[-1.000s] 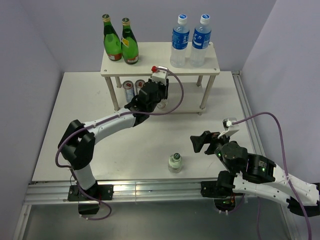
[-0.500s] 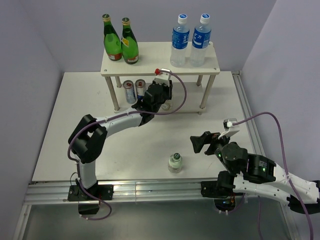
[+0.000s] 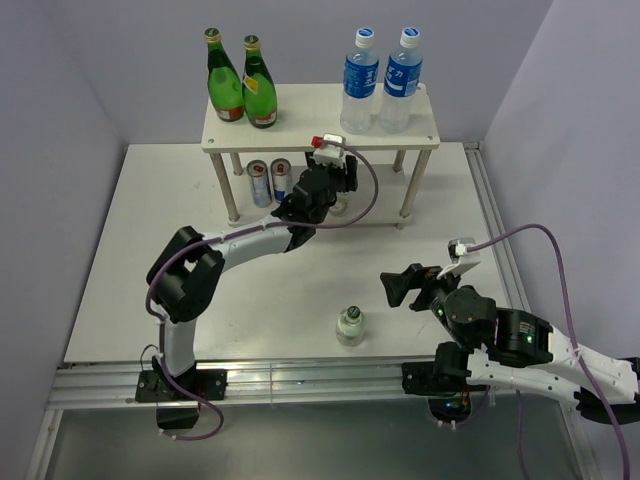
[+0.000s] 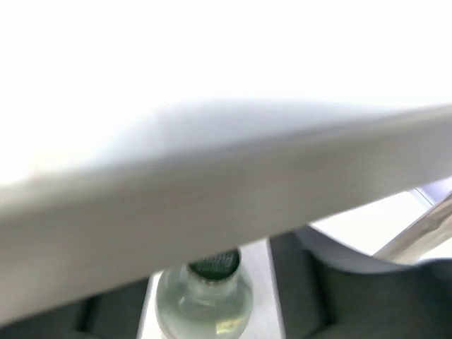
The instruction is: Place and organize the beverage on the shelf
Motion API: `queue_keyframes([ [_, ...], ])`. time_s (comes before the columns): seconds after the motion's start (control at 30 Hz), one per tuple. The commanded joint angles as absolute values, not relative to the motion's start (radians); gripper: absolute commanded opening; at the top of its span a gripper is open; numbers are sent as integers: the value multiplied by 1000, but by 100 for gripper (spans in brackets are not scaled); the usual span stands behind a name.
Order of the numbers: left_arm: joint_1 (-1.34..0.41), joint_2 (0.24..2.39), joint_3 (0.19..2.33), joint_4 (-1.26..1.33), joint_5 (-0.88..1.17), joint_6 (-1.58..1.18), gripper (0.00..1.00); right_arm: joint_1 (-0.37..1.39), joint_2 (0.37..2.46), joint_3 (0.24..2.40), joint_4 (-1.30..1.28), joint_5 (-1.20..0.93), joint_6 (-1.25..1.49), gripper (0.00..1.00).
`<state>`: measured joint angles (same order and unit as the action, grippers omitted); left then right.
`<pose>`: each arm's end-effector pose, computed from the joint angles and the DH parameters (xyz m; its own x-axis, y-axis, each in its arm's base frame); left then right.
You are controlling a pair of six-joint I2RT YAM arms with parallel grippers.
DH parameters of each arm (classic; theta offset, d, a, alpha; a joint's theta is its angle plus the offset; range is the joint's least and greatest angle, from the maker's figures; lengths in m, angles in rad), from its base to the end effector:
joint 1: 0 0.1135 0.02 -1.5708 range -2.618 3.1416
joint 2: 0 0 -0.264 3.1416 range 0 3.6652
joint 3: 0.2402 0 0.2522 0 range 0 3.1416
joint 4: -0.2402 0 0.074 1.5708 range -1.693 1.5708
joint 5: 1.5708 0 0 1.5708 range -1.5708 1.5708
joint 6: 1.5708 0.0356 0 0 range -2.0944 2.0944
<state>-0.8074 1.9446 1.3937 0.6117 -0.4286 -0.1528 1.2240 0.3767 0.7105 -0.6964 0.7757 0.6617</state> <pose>0.3306 -0.3241 0.2886 -0.0148 -0.1847 -0.9827 0.3724 0.9110 -0.1769 0.0504 0.0661 0.3123 -0.3710 0.2643 -0.8903 -0.2801 0.8822 0.3786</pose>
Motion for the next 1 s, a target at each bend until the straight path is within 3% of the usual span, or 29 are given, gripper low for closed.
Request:
queue_keyframes([
  [0.0, -822, 1936, 1453, 704, -428, -129, 70, 1238, 365, 706, -696, 816, 680, 100],
  [0.07, -827, 1936, 1457, 690, -433, -114, 78, 1241, 365, 707, -698, 818, 683, 100],
  [0.17, -836, 1937, 1456, 684, -443, -98, 81, 1244, 362, 707, -701, 821, 684, 100],
  [0.27, -847, 1924, 1440, 670, -462, -91, 99, 1250, 360, 709, -704, 827, 689, 100],
  [0.63, -968, 1639, 1194, 594, -583, -58, 99, 1266, 362, 709, -709, 841, 696, 100],
  [0.97, -1110, 1208, 881, 249, -523, -218, 93, 1269, 377, 713, -718, 857, 709, 100],
])
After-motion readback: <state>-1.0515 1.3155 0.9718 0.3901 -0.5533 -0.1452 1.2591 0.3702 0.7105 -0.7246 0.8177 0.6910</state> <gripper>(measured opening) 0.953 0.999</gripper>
